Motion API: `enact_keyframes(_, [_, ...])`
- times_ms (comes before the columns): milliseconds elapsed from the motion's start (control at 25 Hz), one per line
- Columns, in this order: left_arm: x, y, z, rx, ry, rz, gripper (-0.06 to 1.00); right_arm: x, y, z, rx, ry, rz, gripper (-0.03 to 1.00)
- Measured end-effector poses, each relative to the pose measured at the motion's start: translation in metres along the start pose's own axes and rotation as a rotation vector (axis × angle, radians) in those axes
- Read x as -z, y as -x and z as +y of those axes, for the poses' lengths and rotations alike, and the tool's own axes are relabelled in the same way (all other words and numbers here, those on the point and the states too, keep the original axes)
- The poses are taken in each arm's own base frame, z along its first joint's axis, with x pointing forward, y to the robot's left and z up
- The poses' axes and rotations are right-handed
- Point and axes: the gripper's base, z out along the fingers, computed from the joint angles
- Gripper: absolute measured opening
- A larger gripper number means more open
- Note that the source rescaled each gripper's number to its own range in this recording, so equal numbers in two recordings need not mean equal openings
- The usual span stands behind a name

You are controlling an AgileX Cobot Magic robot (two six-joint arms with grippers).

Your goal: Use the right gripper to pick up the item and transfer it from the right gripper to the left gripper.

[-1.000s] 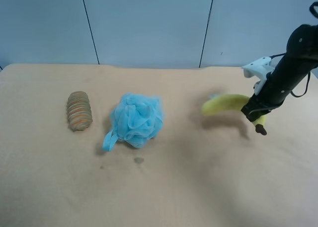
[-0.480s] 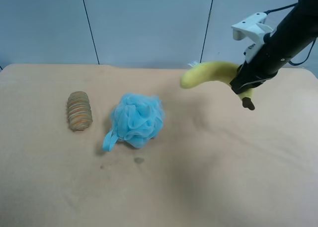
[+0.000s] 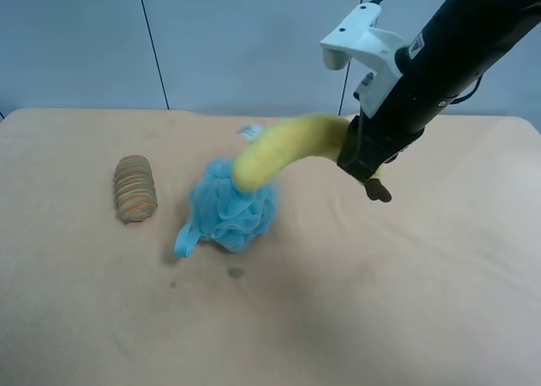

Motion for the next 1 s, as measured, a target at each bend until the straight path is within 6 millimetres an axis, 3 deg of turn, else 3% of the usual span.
enact_keyframes(400, [-0.01,0.052,-0.012,-0.208,-0.227,0.216,1.0,0.027,0.042,0.036,0.121,0.032,-0.085,0.0])
enact_keyframes(680, [-0.029,0.081,-0.023,-0.361,-0.358,0.343,1.0,0.029,0.043,0.038,0.09,0.043,-0.082,0.0])
enact_keyframes(1000, [-0.072,0.112,-0.063,-0.56,-0.456,0.487,1.0,0.029,0.044,0.038,0.011,0.045,-0.089,0.0])
